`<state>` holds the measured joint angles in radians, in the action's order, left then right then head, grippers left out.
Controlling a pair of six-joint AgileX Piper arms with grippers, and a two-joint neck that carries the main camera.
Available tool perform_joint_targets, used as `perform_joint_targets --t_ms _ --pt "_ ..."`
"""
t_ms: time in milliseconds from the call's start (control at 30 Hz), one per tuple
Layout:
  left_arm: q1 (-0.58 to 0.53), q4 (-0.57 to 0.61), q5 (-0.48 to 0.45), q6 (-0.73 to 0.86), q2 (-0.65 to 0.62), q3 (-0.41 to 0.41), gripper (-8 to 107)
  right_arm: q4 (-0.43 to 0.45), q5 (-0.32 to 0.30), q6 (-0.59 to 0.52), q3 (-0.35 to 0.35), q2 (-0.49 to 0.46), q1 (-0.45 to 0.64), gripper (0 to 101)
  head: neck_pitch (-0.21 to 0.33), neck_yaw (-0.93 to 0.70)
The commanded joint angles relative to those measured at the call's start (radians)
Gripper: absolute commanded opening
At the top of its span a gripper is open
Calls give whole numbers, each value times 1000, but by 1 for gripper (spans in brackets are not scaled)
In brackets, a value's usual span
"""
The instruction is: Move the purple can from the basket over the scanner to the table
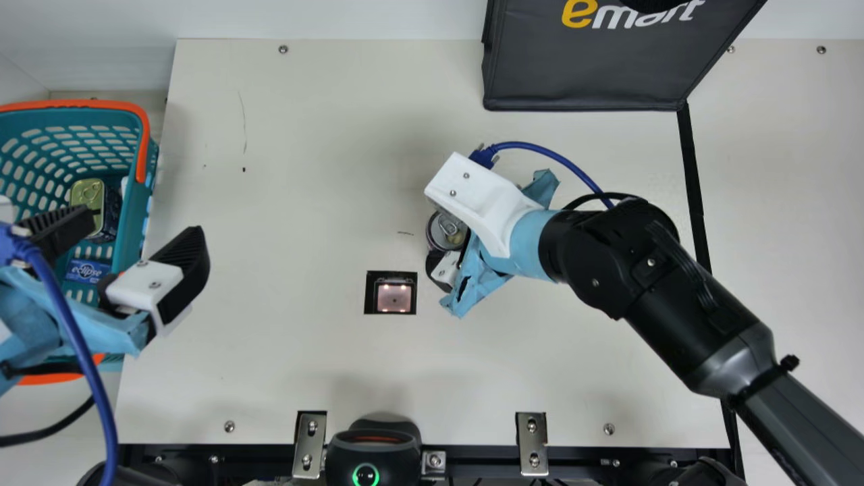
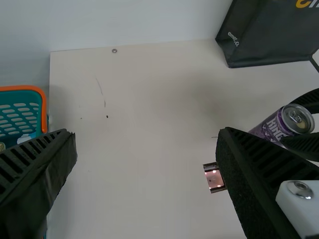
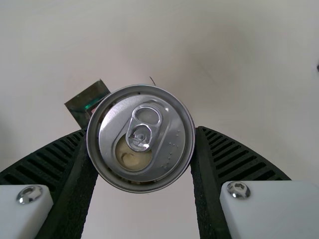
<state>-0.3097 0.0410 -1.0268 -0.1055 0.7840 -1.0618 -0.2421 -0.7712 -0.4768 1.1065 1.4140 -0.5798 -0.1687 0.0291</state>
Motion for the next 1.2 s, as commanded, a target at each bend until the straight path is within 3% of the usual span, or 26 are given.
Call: perform_joint_targets --t_ms 0,233,400,600,867,1167 --pt "0 0 0 0 0 0 90 4 3 10 1 -14 -4 0 30 -2" --pt "0 0 0 0 0 0 90 17 6 46 3 -43 -7 0 30 92" --pt "0 0 0 0 0 0 90 38 10 92 8 -40 59 0 30 208" --pt "0 0 0 0 0 0 90 74 8 170 18 -41 220 0 30 347" --pt "0 0 0 0 0 0 90 92 -21 229 59 -25 484 0 30 347" --pt "0 0 0 0 0 0 90 115 -59 268 160 57 738 0 30 347"
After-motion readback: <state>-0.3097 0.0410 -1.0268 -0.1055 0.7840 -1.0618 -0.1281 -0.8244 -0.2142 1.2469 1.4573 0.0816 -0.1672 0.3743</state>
